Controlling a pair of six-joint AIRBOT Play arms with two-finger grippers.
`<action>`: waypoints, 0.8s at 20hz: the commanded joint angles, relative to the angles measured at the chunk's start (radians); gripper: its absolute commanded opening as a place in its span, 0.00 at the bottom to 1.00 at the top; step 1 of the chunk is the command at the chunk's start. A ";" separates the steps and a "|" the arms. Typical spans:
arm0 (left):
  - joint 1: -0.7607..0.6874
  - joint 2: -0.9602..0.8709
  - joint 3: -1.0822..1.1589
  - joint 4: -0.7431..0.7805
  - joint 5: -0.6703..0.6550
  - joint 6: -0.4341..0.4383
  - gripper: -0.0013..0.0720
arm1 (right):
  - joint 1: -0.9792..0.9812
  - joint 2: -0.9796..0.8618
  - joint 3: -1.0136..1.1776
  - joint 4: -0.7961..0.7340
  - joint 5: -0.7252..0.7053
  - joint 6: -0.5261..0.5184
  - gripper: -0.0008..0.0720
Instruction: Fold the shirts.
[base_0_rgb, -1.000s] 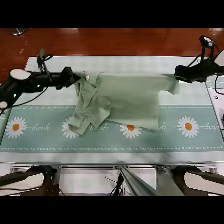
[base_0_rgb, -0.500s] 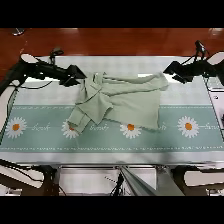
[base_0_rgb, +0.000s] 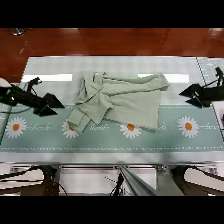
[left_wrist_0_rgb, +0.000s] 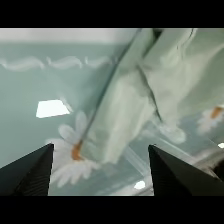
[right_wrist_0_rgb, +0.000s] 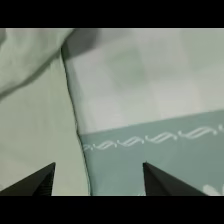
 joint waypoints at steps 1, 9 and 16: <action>0.018 0.053 -0.245 -0.175 0.095 0.124 0.98 | -0.036 0.097 -0.238 0.151 0.007 -0.124 0.87; -0.154 0.034 -0.269 -0.199 0.246 0.131 0.98 | -0.036 0.138 -0.298 0.148 0.037 -0.141 0.87; -0.246 0.023 -0.219 -0.210 0.232 0.153 0.06 | 0.108 0.137 -0.298 -0.064 0.011 0.001 0.87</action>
